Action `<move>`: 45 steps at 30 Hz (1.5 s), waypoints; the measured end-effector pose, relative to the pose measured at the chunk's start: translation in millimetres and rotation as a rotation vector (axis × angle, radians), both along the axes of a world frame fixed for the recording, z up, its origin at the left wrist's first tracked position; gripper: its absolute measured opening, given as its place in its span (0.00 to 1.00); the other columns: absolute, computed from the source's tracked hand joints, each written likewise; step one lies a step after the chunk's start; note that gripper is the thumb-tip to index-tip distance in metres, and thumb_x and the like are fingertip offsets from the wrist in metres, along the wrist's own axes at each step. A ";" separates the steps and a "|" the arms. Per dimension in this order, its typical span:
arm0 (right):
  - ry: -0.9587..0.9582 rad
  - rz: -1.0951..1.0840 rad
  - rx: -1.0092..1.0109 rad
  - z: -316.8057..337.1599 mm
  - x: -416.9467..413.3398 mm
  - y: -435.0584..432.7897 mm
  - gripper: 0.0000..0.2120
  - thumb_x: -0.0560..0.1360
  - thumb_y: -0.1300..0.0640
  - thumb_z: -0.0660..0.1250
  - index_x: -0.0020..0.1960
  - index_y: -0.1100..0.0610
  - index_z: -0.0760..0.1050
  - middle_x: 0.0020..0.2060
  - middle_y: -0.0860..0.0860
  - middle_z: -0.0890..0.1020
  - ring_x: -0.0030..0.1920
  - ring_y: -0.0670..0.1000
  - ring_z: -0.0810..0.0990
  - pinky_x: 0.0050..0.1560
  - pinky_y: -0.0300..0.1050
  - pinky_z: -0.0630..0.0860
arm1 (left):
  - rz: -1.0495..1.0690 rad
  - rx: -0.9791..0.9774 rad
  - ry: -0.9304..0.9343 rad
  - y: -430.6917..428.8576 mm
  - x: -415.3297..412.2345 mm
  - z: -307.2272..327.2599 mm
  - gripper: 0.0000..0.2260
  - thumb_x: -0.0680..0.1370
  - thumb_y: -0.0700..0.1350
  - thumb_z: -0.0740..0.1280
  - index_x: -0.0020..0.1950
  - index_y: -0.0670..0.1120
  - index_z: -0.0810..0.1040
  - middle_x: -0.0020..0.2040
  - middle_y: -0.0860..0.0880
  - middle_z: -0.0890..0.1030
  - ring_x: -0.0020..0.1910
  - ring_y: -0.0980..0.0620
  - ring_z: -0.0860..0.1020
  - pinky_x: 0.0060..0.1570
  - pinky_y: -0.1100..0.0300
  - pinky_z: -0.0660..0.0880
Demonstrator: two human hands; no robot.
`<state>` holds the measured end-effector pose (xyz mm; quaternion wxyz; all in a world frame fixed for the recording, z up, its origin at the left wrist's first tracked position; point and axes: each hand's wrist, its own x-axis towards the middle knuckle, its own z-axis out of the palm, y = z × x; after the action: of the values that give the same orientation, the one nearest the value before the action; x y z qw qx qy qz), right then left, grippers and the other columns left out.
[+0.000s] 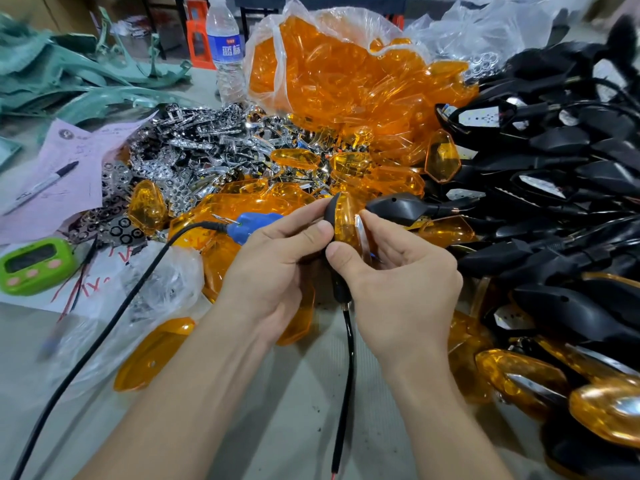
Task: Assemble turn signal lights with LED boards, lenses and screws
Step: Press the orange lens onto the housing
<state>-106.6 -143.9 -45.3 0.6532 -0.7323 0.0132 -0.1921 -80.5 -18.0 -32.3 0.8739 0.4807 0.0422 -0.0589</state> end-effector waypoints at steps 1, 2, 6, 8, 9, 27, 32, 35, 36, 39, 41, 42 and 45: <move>-0.007 -0.007 -0.013 -0.3 -1.6 0.8 0.23 0.70 0.54 0.82 0.64 0.48 0.84 0.52 0.39 0.87 0.52 0.38 0.86 0.54 0.44 0.84 | 0.010 0.004 -0.001 -0.6 -0.1 0.3 0.12 0.67 0.39 0.71 0.45 0.51 0.90 0.48 0.45 0.88 0.45 0.50 0.87 0.40 0.58 0.83; -0.013 -0.013 -0.025 0.0 -3.0 1.7 0.23 0.70 0.53 0.82 0.65 0.47 0.84 0.52 0.38 0.87 0.51 0.38 0.86 0.53 0.44 0.84 | 0.017 0.005 -0.004 -1.0 -0.2 0.6 0.12 0.67 0.39 0.71 0.46 0.51 0.90 0.48 0.46 0.88 0.45 0.50 0.87 0.40 0.59 0.83; -0.048 0.011 -0.023 2.3 -4.9 -0.2 0.19 0.72 0.55 0.79 0.61 0.44 0.85 0.47 0.33 0.86 0.48 0.37 0.86 0.46 0.36 0.84 | -0.008 0.023 -0.040 -0.7 -0.6 0.8 0.13 0.68 0.39 0.71 0.47 0.51 0.90 0.49 0.46 0.88 0.46 0.50 0.87 0.42 0.59 0.83; -0.047 0.009 -0.039 4.0 -4.6 -0.8 0.19 0.72 0.54 0.79 0.61 0.42 0.84 0.46 0.33 0.86 0.48 0.38 0.86 0.46 0.37 0.84 | -0.014 0.044 -0.065 0.3 -0.1 -0.2 0.13 0.69 0.40 0.71 0.49 0.51 0.90 0.50 0.46 0.88 0.48 0.50 0.87 0.44 0.58 0.83; -0.051 0.008 -0.048 4.2 -5.1 -0.6 0.18 0.72 0.54 0.79 0.61 0.41 0.84 0.46 0.33 0.86 0.48 0.38 0.86 0.46 0.38 0.84 | -0.019 0.056 -0.079 0.6 -0.4 -0.3 0.13 0.69 0.40 0.71 0.50 0.50 0.90 0.51 0.45 0.88 0.49 0.49 0.87 0.46 0.58 0.83; -0.096 -0.225 -0.439 5.1 -10.1 19.5 0.18 0.75 0.54 0.76 0.64 0.54 0.84 0.54 0.48 0.88 0.54 0.46 0.86 0.58 0.36 0.76 | 0.100 0.443 -0.299 -1.5 -3.5 -7.3 0.06 0.74 0.46 0.73 0.50 0.52 0.88 0.44 0.44 0.88 0.43 0.50 0.85 0.51 0.51 0.83; -0.210 -0.331 -0.455 -3.5 -10.9 27.6 0.19 0.72 0.62 0.80 0.63 0.60 0.84 0.58 0.55 0.86 0.61 0.54 0.85 0.63 0.52 0.81 | 0.151 0.481 -0.363 -0.9 -3.0 -12.7 0.08 0.74 0.45 0.72 0.49 0.57 0.88 0.41 0.48 0.87 0.42 0.53 0.83 0.47 0.57 0.82; -0.173 -0.270 -0.449 -7.6 -10.0 24.5 0.23 0.71 0.60 0.81 0.65 0.55 0.83 0.61 0.50 0.85 0.63 0.46 0.82 0.65 0.41 0.77 | 0.166 0.458 -0.363 -0.7 -1.1 -14.4 0.09 0.76 0.43 0.71 0.49 0.56 0.88 0.40 0.49 0.86 0.42 0.53 0.83 0.46 0.57 0.82; -0.110 -0.179 -0.353 -7.5 -7.2 19.1 0.23 0.72 0.58 0.80 0.66 0.50 0.83 0.62 0.45 0.84 0.63 0.40 0.81 0.65 0.36 0.75 | 0.171 0.431 -0.342 0.3 0.2 -14.8 0.09 0.76 0.42 0.71 0.48 0.55 0.88 0.41 0.49 0.86 0.42 0.52 0.83 0.47 0.56 0.82; 0.045 0.128 0.083 -1.7 3.3 0.7 0.17 0.76 0.58 0.76 0.62 0.43 0.83 0.57 0.39 0.86 0.59 0.39 0.83 0.61 0.41 0.81 | 0.125 0.283 -0.293 5.9 3.9 -11.5 0.08 0.78 0.39 0.70 0.50 0.49 0.88 0.44 0.46 0.85 0.44 0.49 0.83 0.46 0.54 0.81; 0.088 0.202 0.150 -0.2 9.1 -10.3 0.14 0.79 0.58 0.73 0.61 0.42 0.83 0.55 0.40 0.87 0.58 0.42 0.84 0.61 0.47 0.82 | 0.040 0.157 -0.281 9.8 4.1 -7.0 0.08 0.75 0.42 0.72 0.53 0.45 0.87 0.48 0.40 0.84 0.46 0.46 0.83 0.44 0.54 0.81; 0.093 0.244 0.135 -0.4 10.2 -13.8 0.14 0.80 0.57 0.72 0.61 0.42 0.82 0.56 0.39 0.86 0.58 0.41 0.84 0.60 0.45 0.82 | -0.001 0.120 -0.277 11.1 4.0 -5.2 0.10 0.74 0.42 0.71 0.54 0.43 0.85 0.50 0.38 0.83 0.46 0.44 0.82 0.43 0.54 0.81; 0.079 0.305 0.049 -3.3 9.2 -18.9 0.15 0.80 0.54 0.71 0.65 0.42 0.81 0.58 0.37 0.85 0.60 0.40 0.83 0.58 0.39 0.81 | -0.078 0.072 -0.260 12.0 3.2 -5.5 0.11 0.77 0.39 0.68 0.58 0.39 0.81 0.52 0.38 0.83 0.46 0.44 0.82 0.43 0.52 0.82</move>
<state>-97.4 -162.7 -48.6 0.6916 -0.7165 -0.0678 -0.0613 -77.3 -6.0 -37.8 0.8511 0.5167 -0.0882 -0.0282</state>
